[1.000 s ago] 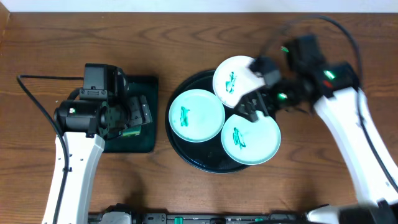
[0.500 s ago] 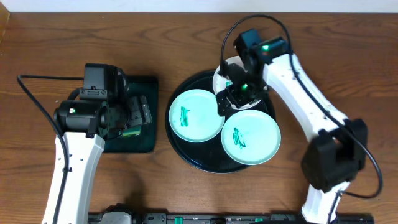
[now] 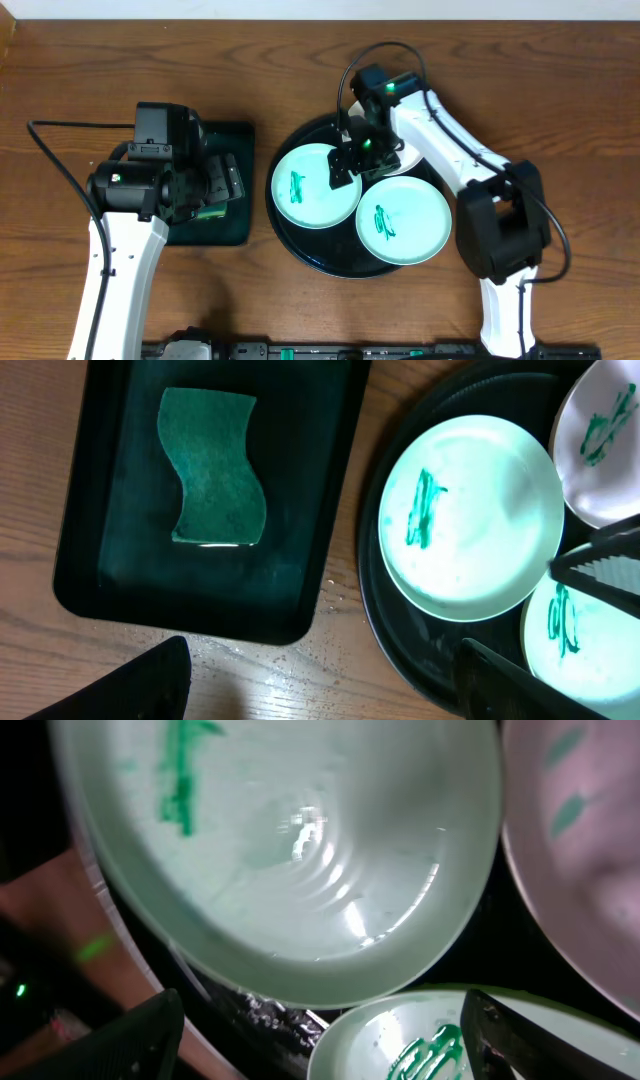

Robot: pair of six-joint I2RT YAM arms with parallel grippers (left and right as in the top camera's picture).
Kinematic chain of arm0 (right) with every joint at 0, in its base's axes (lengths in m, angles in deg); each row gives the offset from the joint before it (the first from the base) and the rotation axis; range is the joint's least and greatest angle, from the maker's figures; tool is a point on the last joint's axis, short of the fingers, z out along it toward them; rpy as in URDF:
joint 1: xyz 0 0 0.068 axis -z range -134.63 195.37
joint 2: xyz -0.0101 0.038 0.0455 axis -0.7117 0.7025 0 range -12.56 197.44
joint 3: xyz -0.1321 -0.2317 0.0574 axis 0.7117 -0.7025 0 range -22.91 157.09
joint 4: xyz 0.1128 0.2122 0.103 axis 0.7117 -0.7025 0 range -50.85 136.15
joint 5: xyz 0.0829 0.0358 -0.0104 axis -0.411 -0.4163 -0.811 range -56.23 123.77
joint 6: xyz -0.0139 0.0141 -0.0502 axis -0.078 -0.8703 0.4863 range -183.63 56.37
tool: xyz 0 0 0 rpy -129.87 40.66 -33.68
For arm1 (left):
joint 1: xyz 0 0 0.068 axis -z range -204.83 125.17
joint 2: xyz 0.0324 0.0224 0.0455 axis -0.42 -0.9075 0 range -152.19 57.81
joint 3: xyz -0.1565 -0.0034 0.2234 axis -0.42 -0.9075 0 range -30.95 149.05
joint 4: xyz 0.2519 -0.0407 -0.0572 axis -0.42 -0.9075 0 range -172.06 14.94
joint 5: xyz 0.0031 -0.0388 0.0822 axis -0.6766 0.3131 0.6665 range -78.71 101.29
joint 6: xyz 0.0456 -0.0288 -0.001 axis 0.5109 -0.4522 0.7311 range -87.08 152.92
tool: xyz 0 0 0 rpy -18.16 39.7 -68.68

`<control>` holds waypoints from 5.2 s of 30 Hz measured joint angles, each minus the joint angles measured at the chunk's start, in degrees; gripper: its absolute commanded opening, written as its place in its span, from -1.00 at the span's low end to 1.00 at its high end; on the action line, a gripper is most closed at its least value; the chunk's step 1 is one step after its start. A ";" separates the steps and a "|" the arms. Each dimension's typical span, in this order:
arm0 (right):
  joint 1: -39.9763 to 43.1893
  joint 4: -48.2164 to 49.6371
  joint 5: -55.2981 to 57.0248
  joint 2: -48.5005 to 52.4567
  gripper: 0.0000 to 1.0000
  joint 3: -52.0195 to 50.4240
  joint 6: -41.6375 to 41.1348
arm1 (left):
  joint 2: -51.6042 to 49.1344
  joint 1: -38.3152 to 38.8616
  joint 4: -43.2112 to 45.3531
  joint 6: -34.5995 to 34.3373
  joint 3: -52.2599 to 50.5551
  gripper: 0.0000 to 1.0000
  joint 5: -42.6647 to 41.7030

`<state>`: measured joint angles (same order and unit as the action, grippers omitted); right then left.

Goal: Clean dirty plates on tray and stack at the side
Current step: 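Reach the right gripper to the top plate and grip its rim, then lower the left gripper and grasp the green sponge, lift it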

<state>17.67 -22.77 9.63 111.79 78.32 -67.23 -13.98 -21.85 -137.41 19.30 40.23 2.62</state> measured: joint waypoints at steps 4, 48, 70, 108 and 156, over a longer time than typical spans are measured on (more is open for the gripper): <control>-1.03 0.72 4.68 2.16 0.49 0.00 -5.40 | 0.00 0.00 0.00 0.00 0.00 0.68 0.00; -2.91 4.92 12.20 7.17 -0.97 1.16 -16.15 | 0.00 0.00 -1.07 0.04 0.00 0.79 0.00; -2.91 4.94 12.20 7.17 -0.97 1.16 -15.26 | -20.72 -0.57 8.63 2.23 0.00 -0.25 10.86; -2.91 5.33 11.96 7.17 -0.98 1.18 -13.11 | -38.47 -7.06 16.85 6.88 0.57 -0.86 8.13; -2.91 5.35 11.98 7.17 -0.98 1.18 -12.68 | -29.05 0.83 11.06 -2.93 0.55 -0.86 12.55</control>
<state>14.76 -17.42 21.61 118.96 79.50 -79.91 -43.03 -21.02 -126.35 16.37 40.77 15.17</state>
